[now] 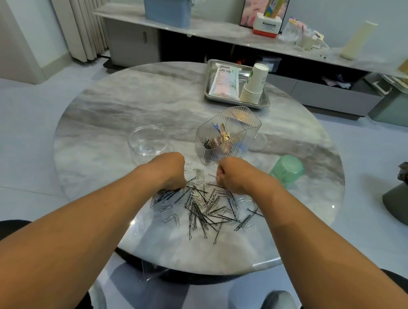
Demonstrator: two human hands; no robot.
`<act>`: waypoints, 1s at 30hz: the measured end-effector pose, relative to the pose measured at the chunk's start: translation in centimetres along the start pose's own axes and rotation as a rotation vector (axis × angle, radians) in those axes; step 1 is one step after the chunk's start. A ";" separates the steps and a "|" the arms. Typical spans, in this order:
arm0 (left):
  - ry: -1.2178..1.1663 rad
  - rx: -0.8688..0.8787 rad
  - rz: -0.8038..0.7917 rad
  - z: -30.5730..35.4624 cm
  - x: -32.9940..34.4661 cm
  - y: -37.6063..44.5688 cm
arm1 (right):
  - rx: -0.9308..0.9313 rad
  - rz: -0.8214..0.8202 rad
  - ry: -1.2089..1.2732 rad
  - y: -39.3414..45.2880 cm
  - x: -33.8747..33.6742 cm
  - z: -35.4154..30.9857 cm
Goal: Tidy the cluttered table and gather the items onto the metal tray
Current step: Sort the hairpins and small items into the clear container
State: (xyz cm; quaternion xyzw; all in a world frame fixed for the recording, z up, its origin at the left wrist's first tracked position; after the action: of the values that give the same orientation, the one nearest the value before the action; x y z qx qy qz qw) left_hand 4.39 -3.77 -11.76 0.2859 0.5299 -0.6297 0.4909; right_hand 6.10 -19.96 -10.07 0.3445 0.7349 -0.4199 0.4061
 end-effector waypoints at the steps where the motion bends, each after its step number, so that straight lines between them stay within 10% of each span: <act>1: 0.000 0.003 -0.001 0.1 0.0 -0.2 | 0.001 0.026 0.032 -0.1 -0.6 0.3; 15: -0.572 -0.036 0.021 -0.6 -1.3 0.1 | 0.000 0.098 0.083 -0.4 0.6 1.0; 24: -0.159 0.038 0.066 0.5 -0.1 0.1 | -0.057 0.047 -0.401 -0.3 1.1 0.7; 30: 0.082 0.064 0.119 1.5 0.3 0.2 | -0.020 0.102 -0.124 -0.7 -1.3 1.6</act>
State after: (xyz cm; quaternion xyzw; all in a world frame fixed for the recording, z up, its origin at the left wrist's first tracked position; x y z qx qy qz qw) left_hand 4.70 -5.26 -11.68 0.3578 0.5112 -0.6038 0.4960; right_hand 6.53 -21.96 -9.20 0.3508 0.6940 -0.4120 0.4749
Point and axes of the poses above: each hand's wrist, its own y-axis towards the middle knuckle, its own x-axis out of the palm, z = x × y, the point moved 7 cm from there along y, towards the middle knuckle, and after that the axes turned 5 degrees about -x, right-handed, at the moved point
